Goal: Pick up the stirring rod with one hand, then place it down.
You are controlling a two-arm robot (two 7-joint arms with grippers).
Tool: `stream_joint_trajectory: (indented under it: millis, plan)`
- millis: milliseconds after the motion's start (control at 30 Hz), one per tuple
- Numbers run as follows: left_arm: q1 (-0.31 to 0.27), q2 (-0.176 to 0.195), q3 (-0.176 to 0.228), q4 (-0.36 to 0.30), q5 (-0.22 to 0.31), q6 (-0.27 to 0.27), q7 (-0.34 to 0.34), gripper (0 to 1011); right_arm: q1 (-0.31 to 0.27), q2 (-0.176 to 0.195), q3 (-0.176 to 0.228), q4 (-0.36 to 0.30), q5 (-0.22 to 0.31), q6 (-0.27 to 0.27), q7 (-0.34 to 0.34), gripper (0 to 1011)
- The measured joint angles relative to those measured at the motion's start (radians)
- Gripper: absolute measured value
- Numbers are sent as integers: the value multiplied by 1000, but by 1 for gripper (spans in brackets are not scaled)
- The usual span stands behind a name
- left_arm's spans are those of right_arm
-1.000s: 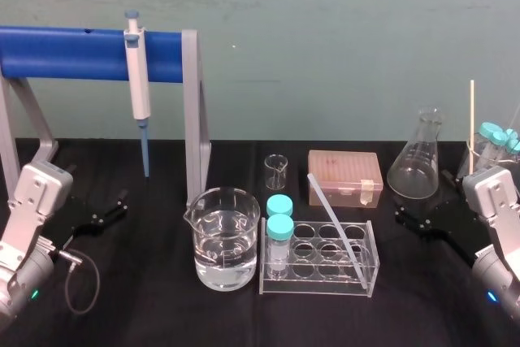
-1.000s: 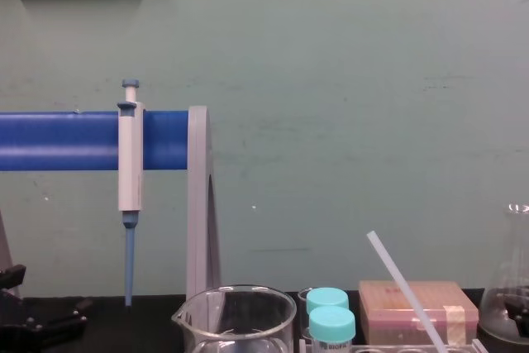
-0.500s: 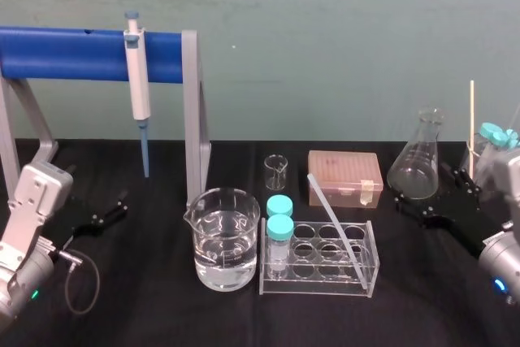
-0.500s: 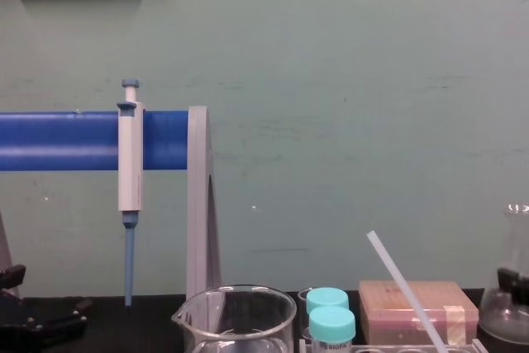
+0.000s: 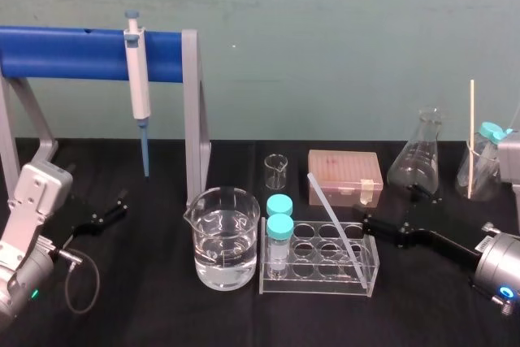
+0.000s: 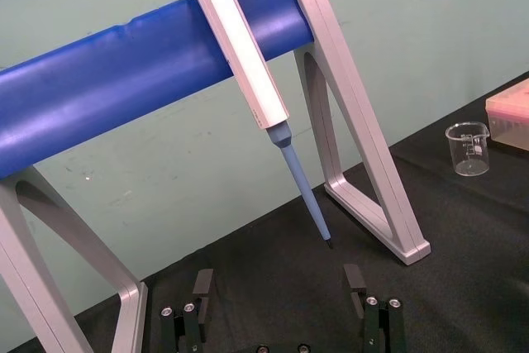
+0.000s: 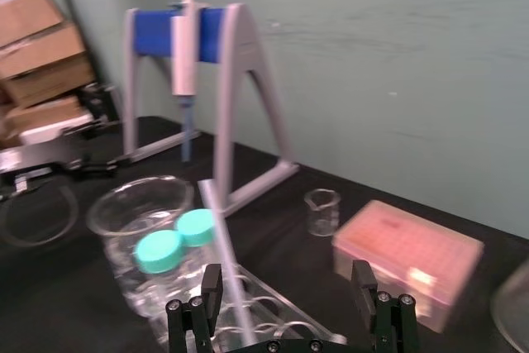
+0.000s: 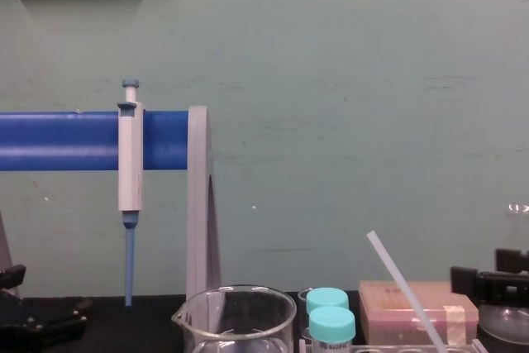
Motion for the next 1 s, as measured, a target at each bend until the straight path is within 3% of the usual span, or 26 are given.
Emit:
stream_joint_trajectory:
  millis: [167,333,633,1000]
  plan:
    - [0,0,0,0,0,0,0,1000,20,10,-25,-11,-20,14,60,1000]
    - [0,0,0,0,0,0,0,1000,73,4,-73,22,-78,28,90,1000]
    - [0,0,0,0,0,0,0,1000,180,-66,-145,123,-188,31,103,1000]
    - [0,0,0,0,0,0,0,1000,232,-124,-162,200,-240,5,110,1000]
